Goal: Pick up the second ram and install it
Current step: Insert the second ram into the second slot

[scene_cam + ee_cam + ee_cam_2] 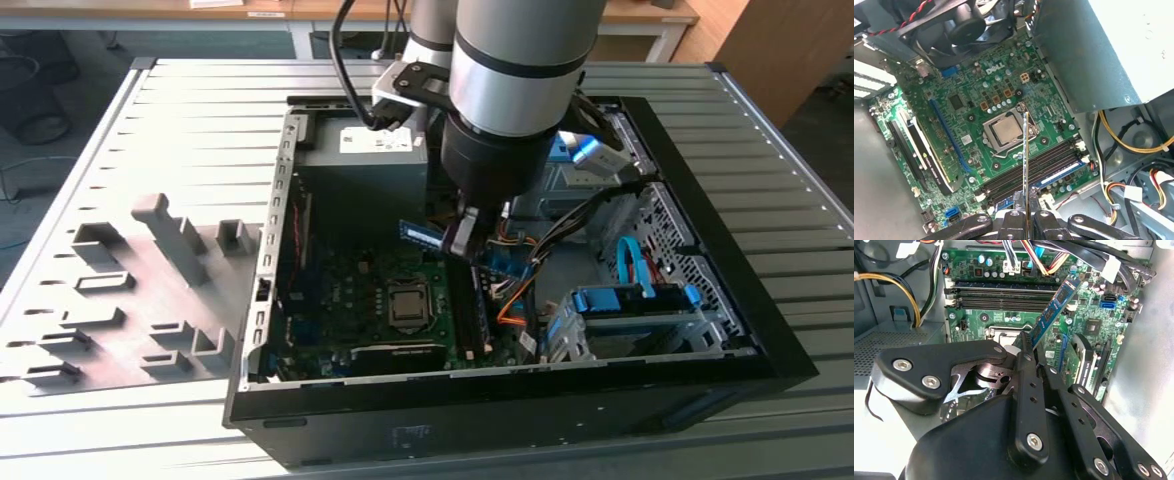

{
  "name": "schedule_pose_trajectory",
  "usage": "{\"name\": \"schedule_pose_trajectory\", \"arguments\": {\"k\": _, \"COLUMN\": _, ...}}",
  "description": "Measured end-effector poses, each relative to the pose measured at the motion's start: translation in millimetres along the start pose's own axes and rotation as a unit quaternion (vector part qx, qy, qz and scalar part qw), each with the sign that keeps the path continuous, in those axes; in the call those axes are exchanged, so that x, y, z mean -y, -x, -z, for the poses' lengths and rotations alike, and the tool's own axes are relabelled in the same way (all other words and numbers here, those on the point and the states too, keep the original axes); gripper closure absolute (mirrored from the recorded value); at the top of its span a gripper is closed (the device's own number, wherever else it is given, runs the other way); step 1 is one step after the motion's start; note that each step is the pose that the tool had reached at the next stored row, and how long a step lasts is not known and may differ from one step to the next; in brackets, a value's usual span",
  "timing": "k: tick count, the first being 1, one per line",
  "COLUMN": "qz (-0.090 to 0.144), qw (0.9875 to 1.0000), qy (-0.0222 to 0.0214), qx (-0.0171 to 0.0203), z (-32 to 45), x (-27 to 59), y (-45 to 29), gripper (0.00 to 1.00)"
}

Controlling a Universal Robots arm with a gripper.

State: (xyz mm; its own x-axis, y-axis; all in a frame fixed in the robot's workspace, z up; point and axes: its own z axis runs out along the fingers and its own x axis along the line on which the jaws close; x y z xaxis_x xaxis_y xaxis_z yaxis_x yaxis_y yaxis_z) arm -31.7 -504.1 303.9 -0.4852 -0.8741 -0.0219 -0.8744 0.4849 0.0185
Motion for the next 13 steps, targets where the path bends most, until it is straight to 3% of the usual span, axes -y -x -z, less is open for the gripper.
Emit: {"name": "schedule_pose_trajectory", "arguments": {"k": 13, "qz": -0.042, "qw": 0.9991, "qy": -0.0012, "qx": 0.0003, "z": -0.6, "x": 0.2, "y": 0.1, "gripper": 0.86}}
